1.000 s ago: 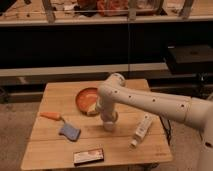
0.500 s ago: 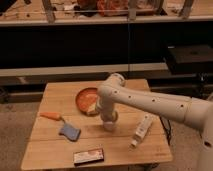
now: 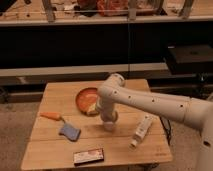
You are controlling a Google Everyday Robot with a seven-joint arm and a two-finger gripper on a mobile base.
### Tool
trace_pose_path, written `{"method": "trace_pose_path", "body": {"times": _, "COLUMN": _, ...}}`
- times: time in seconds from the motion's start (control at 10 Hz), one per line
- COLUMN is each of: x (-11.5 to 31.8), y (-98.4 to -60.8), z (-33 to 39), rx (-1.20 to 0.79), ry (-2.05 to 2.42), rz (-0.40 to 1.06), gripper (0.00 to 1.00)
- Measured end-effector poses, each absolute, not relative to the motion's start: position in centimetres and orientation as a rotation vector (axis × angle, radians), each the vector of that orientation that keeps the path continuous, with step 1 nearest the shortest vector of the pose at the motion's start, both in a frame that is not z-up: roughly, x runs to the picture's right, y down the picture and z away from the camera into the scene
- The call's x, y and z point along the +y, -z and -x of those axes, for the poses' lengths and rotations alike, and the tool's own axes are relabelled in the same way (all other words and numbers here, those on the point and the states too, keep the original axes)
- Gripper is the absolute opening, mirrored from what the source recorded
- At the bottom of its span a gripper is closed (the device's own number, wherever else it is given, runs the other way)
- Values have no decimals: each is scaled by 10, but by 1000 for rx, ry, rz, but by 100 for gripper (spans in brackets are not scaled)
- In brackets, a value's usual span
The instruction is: Pick up the ceramic cup
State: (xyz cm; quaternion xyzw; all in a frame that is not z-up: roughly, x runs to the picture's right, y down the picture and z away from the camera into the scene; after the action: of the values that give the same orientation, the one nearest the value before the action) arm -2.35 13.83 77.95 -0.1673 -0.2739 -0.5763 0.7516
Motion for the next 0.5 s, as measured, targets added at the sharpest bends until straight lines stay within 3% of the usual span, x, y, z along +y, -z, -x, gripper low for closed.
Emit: {"method": "trace_pose_path", "body": {"times": 0.5, "x": 137, "y": -783, "z": 24, "rx": -596, "ry": 1258, "rz": 360, "gripper": 80}}
